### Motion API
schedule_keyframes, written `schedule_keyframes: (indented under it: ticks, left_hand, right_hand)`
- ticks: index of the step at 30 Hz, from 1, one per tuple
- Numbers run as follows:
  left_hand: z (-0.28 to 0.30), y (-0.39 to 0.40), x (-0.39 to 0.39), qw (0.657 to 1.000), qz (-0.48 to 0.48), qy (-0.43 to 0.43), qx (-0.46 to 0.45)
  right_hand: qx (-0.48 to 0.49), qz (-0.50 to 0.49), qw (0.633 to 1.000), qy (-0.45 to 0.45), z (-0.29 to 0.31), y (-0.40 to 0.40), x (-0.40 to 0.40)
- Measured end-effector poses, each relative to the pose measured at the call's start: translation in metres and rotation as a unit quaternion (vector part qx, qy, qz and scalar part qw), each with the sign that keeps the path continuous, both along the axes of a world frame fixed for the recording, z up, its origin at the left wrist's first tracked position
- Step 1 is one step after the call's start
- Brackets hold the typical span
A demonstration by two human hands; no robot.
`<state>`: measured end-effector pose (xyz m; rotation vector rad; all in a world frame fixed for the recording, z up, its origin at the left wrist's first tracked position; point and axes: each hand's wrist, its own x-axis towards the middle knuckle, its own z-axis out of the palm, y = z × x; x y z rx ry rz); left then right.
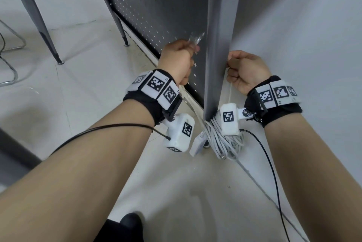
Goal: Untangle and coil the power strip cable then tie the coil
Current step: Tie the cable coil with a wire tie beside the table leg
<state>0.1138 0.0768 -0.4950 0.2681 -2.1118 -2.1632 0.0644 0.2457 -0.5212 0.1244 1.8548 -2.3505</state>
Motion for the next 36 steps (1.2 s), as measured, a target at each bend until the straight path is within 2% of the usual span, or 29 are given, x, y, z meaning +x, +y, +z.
schedule_keyframes:
  ticks: [6, 12, 22, 26, 36]
  left_hand:
    - [-0.007, -0.004, -0.002, 1.000, 0.005, -0.017, 0.003]
    - [-0.028, -0.002, -0.006, 0.998, 0.040, -0.030, -0.033]
    - [-0.044, 0.004, -0.024, 0.996, 0.028, 0.007, -0.086]
    - [-0.048, 0.001, -0.030, 0.997, 0.035, -0.001, -0.073]
    - [-0.051, -0.004, -0.036, 0.996, 0.069, -0.017, -0.058]
  right_hand:
    - [0.015, 0.000, 1.000, -0.007, -0.003, -0.002, -0.003]
    - [0.037, 0.022, 0.999, -0.010, -0.010, -0.003, -0.010]
    - [0.030, 0.064, 0.997, -0.008, -0.016, 0.000, -0.024]
    - [0.011, 0.067, 0.998, -0.009, -0.014, -0.002, -0.025]
    - [0.063, 0.084, 0.994, 0.012, -0.016, -0.005, -0.029]
